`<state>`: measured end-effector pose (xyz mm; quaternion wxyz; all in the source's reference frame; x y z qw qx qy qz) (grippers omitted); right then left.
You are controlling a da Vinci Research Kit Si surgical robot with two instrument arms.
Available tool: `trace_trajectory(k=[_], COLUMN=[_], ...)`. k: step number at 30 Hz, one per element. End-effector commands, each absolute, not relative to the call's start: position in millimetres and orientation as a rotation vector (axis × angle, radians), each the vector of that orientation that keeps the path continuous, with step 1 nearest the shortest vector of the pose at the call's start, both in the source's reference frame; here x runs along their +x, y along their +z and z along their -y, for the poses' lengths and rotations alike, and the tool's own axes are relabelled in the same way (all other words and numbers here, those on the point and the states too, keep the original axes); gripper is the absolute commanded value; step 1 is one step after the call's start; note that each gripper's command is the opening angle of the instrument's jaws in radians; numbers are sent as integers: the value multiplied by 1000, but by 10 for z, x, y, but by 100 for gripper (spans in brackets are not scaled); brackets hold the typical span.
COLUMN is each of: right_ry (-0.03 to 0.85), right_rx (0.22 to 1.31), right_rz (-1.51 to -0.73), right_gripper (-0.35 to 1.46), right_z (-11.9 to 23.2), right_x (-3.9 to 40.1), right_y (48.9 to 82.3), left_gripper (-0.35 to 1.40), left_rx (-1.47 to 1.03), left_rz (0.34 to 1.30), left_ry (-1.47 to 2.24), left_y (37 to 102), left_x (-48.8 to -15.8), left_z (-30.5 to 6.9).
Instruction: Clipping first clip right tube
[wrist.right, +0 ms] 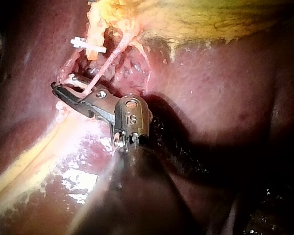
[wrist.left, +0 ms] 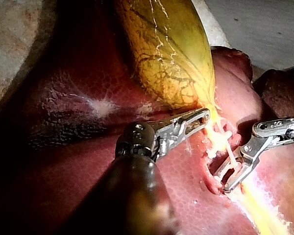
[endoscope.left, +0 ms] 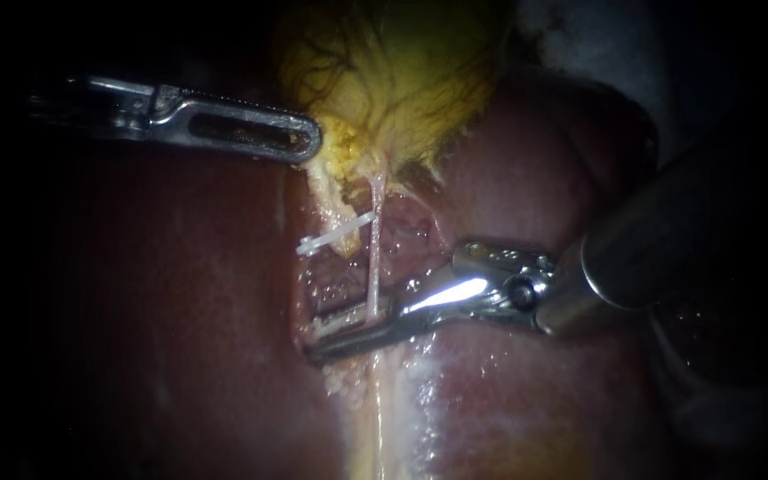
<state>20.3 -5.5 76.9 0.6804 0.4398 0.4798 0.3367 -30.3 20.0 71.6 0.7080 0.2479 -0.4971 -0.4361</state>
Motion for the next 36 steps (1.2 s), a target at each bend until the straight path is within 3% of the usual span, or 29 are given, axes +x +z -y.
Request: trace_trajectory(k=[1,8,16,27,31,36], right_ry=[756,749,721,694,626,611], right_rx=[987,976,869,809,882,948], right_rz=[-1077,-1084,-1135,-1161,-1171,-1280], right_gripper=[6,10,54,60,58,57], right_z=[55,56,55,51,46,43], right_x=[203,201,200,181,179,179], right_y=[769,768,768,769,765,756], left_gripper=[-35,-35,-35,-35,-35,-35], left_rx=[550,550,551,552,552,552], left_rz=[1104,1104,1104,1104,1104,1104], left_ry=[-968,-969,-968,-967,-967,-967], left_y=[716,716,716,716,716,716], left_x=[-304,-304,-302,-300,-300,-300], left_z=[-200,-200,-199,-199,-199,-199])
